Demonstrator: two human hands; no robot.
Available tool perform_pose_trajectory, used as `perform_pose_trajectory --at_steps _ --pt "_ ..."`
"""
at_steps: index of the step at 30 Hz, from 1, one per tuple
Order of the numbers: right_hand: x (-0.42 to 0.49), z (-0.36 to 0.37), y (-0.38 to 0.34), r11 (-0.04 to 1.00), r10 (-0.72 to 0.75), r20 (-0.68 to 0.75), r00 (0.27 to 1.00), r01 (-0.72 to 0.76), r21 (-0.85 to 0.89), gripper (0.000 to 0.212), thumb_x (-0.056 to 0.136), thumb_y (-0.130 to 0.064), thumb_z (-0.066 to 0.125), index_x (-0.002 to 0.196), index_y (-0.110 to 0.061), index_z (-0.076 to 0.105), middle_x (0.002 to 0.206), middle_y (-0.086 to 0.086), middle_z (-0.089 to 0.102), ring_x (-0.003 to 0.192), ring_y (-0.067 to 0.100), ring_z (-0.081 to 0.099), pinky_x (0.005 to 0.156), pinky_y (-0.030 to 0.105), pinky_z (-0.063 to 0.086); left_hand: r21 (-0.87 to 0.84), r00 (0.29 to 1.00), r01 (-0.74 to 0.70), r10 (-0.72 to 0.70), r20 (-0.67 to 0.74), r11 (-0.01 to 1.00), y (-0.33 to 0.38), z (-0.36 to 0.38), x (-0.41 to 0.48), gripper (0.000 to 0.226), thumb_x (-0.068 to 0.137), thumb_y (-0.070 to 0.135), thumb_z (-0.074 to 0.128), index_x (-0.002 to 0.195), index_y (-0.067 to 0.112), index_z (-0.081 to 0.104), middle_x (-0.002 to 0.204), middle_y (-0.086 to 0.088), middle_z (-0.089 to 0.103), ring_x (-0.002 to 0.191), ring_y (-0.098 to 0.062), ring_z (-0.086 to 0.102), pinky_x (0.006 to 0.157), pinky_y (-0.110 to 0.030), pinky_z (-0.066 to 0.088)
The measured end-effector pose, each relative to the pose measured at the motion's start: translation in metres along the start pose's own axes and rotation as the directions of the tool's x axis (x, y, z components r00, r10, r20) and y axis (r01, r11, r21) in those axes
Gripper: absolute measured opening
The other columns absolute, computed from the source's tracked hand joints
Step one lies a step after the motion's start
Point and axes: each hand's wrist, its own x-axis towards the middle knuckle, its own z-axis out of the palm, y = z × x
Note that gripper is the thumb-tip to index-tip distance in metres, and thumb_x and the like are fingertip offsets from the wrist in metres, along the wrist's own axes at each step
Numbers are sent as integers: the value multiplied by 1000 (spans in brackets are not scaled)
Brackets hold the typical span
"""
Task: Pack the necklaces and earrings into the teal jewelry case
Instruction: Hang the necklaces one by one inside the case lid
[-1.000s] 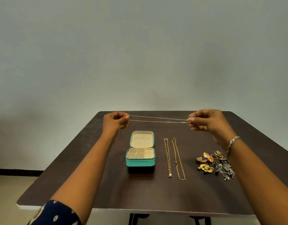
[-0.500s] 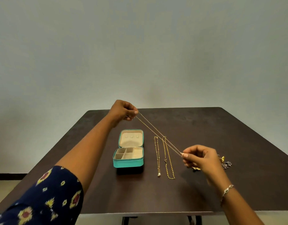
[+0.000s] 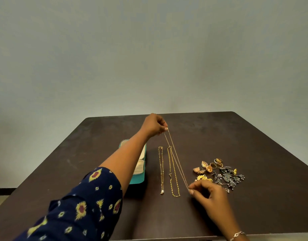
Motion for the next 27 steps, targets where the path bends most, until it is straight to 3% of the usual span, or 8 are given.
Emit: perform_pose_trajectory --at_steps 5,13,18,23,27 --pt "2 3 -1 992 -29 39 999 34 -121 22 74 -7 73 66 -26 67 68 -7 68 79 0 59 61 5 41 69 1000 9 -11 28 998 -5 20 16 4 79 -2 66 79 2 64 67 -5 60 59 -13 55 58 -22 48" --pt "6 8 7 965 -65 48 997 75 -250 13 74 -13 73 66 -20 65 68 -3 64 84 8 54 58 10 40 195 994 -14 -8 113 981 -15 50 37 29 76 -3 68 59 15 54 62 4 56 57 -5 53 60 -19 43" --pt "7 11 12 951 -65 51 997 78 -299 19 75 -18 71 62 -28 61 67 -4 62 77 8 54 56 14 38 308 984 -66 10 178 949 -19 72 48 24 78 -3 66 64 14 55 84 -10 68 75 -14 60 76 -26 47" --pt "8 12 13 950 -69 64 996 85 -301 21 76 -18 70 63 -28 57 66 -10 55 77 -3 51 57 10 37 412 967 -106 -3 255 905 -21 85 54 23 79 1 65 65 16 54 78 -1 60 77 -14 57 73 -26 44" --pt "9 11 13 952 -47 80 996 69 -299 12 76 -17 70 66 -20 64 65 -11 52 75 -4 51 62 4 35 469 959 -126 -14 283 874 -24 89 56 7 78 3 66 80 9 64 85 -5 66 84 -19 61 75 -31 46"
